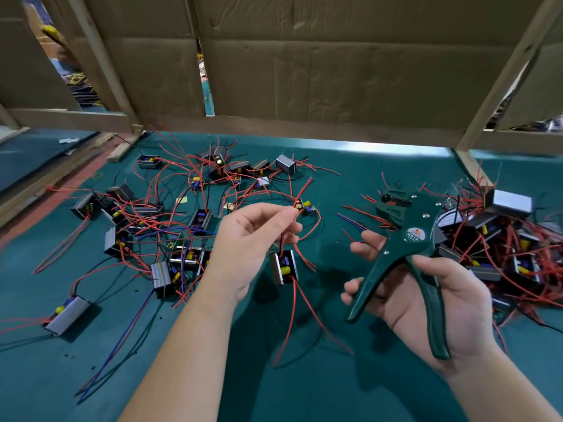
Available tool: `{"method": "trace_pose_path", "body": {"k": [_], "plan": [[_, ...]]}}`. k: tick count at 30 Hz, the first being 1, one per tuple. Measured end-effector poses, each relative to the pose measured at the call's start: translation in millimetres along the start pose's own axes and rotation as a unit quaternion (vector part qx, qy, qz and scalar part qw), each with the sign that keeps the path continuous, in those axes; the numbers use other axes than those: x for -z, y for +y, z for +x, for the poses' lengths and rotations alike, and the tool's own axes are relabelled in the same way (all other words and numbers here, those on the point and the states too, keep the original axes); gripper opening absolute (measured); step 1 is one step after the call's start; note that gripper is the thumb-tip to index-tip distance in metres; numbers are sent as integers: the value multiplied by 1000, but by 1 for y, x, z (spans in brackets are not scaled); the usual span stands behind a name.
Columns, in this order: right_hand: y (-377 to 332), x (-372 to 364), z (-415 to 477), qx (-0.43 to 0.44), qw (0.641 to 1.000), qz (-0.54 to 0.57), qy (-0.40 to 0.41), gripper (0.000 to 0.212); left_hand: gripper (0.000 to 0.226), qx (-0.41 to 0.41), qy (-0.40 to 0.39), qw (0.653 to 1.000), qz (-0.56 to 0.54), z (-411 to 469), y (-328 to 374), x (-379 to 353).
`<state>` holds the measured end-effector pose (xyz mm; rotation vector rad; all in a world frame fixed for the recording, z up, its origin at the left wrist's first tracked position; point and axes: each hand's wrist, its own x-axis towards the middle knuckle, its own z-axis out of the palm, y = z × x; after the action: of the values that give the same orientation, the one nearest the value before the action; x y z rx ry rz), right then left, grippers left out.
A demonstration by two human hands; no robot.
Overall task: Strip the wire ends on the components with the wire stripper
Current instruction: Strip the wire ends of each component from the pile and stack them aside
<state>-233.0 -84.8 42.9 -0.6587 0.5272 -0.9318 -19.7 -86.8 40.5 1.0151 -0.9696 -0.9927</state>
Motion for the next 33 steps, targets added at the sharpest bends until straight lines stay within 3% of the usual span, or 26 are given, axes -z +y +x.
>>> {"method": "trace_pose_path", "body": {"k": [5,9,11,17,26,28,31,33], "plan": [[5,-2,1,-34,999,-29,-9,90,6,41,-3,997,-64,-1,8,0],[11,-7,1,-43,998,-32,-21,83,17,93,-19,991,-93,-4,12,-4],[14,-8,1,-18,999,-21,-23,80,28,108,-20,993,-49,-5,11,-6],[10,-10,-2,66,996,-22,-55,67,16,70,-57,986,143,-12,-3,-18],[14,-12,0,71,996,-47,-22,76,16,27,-59,982,178,-15,-8,-23],[14,-13,0,69,996,-50,-19,74,15,33,-56,984,163,-15,-7,-24],[15,-12,-1,70,996,-49,-3,67,12,70,-30,996,53,-14,-4,-24],[15,-13,-1,68,996,-49,-8,76,11,97,-25,995,19,-12,-2,-23]]}}
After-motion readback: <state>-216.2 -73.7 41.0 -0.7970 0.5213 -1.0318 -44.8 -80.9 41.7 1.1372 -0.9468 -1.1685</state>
